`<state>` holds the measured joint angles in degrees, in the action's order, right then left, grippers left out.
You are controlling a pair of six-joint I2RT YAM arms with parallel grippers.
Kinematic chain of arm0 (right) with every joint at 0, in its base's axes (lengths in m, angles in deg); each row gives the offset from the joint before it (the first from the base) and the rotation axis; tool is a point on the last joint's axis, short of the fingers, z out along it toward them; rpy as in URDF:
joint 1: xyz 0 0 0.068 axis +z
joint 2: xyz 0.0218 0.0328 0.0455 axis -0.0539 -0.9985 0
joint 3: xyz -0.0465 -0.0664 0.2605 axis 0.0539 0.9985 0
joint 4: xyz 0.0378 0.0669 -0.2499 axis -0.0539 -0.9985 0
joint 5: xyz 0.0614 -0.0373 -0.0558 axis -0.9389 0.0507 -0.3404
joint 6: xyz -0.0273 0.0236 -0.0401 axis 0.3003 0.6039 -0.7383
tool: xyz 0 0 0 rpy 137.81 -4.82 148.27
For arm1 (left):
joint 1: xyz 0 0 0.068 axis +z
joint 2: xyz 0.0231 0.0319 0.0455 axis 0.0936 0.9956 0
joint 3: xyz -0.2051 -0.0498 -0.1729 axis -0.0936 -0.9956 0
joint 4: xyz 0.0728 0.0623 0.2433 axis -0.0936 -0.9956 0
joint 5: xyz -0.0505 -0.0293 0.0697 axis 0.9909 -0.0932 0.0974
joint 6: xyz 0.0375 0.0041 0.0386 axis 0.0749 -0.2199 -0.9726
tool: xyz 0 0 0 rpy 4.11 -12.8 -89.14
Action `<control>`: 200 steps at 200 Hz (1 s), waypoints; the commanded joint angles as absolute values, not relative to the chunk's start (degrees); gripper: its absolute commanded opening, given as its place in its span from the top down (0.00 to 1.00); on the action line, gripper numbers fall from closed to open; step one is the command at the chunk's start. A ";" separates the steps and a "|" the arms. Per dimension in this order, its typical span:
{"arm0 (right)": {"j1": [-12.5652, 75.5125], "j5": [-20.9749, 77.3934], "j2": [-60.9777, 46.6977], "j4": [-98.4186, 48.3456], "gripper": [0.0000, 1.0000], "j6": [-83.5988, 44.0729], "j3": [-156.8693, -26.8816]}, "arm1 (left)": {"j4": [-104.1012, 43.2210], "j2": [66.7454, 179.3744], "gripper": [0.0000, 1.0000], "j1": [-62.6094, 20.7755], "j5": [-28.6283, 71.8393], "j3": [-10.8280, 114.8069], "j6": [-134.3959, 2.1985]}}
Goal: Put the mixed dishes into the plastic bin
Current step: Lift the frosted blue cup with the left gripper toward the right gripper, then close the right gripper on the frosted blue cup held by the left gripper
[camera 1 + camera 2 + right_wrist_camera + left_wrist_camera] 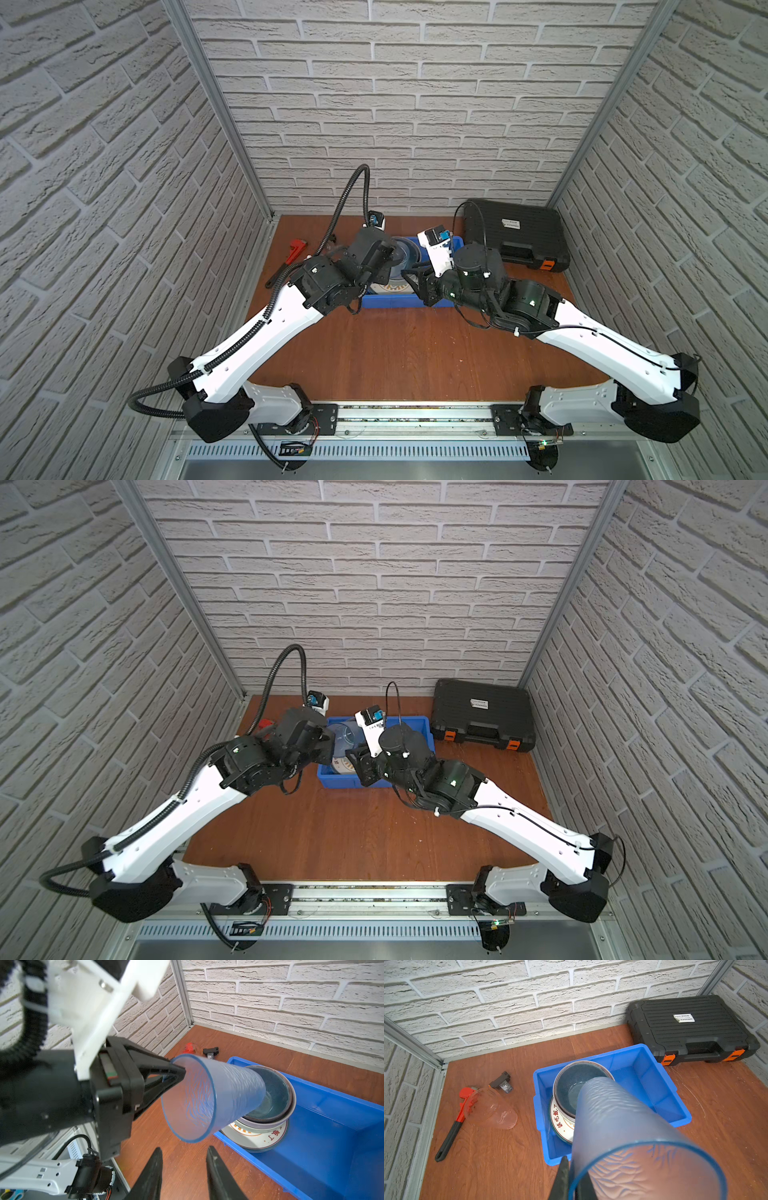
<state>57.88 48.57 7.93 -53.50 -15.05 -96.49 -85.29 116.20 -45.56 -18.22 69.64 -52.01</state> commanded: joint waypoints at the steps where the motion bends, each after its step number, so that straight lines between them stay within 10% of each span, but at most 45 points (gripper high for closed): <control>1: 58.24 52.37 8.43 -49.45 0.68 -13.17 -95.84 | -78.66 116.22 1.00 -46.78 -23.08 69.38 -51.11; 200: 57.24 67.86 1.66 -49.62 0.71 -11.16 -98.47 | -72.39 115.80 1.00 -54.57 -24.18 68.23 -53.42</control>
<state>57.72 65.97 2.84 -51.80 -12.08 -97.10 -79.15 116.62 -52.91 -26.97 68.35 -53.21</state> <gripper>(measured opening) 0.296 0.081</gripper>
